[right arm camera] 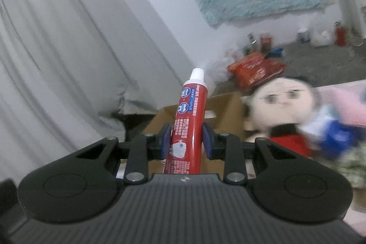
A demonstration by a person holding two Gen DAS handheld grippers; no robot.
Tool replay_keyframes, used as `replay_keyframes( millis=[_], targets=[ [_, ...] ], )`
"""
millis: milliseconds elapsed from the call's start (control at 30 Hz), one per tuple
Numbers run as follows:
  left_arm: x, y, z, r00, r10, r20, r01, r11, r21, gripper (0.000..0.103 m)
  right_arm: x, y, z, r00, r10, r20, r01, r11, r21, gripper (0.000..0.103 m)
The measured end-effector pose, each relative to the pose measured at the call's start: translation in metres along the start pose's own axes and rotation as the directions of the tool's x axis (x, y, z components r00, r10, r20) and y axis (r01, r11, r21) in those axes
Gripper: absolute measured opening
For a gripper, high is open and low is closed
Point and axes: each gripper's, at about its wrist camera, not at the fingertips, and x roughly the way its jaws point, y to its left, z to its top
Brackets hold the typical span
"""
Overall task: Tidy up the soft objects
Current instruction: 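Lift the yogurt cup with the left tool while the right tool lifts the toothpaste, then lower the toothpaste into the box with the right tool while the left tool lowers the yogurt cup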
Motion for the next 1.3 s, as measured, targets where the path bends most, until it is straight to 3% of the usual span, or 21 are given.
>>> replay_keyframes(
  millis=[100,200,367,433,633,800,900,1033,1233,1300],
  targets=[
    [0.006,0.037,0.010,0.997,0.063,-0.051,-0.064,0.998,-0.014,0.052,0.062,0.025,0.006,0.995,-0.069,-0.073,0.068,0.997,-0.021,0.028],
    [0.019,0.066,0.019,0.987,0.128,-0.097,-0.127,0.992,0.013,0.052,0.123,0.043,0.002,0.976,-0.133,-0.170,0.130,0.991,-0.024,0.028],
    [0.058,0.118,0.030,0.966,0.133,-0.222,-0.146,0.988,-0.042,0.052,0.203,0.055,-0.009,0.929,-0.261,-0.263,0.268,0.963,-0.010,0.028],
    [0.068,0.128,0.028,0.958,0.161,-0.237,-0.169,0.985,-0.016,0.052,0.228,0.053,-0.015,0.905,-0.306,-0.297,0.323,0.946,0.010,0.028],
    [0.075,0.141,0.014,0.958,0.135,-0.253,-0.151,0.987,-0.047,0.052,0.267,0.031,-0.026,0.852,-0.418,-0.315,0.447,0.894,0.023,0.028],
    [0.085,0.144,0.009,0.951,0.157,-0.266,-0.173,0.984,-0.039,0.052,0.291,0.021,-0.041,0.846,-0.398,-0.355,0.437,0.899,0.033,0.029],
    [0.086,0.149,0.008,0.950,0.161,-0.268,-0.182,0.982,-0.055,0.052,0.307,0.011,-0.046,0.812,-0.434,-0.389,0.460,0.888,-0.031,0.029],
    [0.085,0.148,0.009,0.945,0.189,-0.268,-0.205,0.978,-0.035,0.052,0.305,0.013,-0.050,0.835,-0.421,-0.355,0.433,0.900,-0.048,0.032],
    [0.082,0.145,0.011,0.942,0.201,-0.269,-0.217,0.976,-0.031,0.053,0.302,0.018,-0.035,0.818,-0.442,-0.368,0.443,0.892,-0.087,0.035],
    [0.083,0.143,0.011,0.941,0.199,-0.274,-0.216,0.976,-0.032,0.052,0.302,0.018,-0.034,0.821,-0.427,-0.380,0.434,0.898,-0.071,0.029]
  ],
)
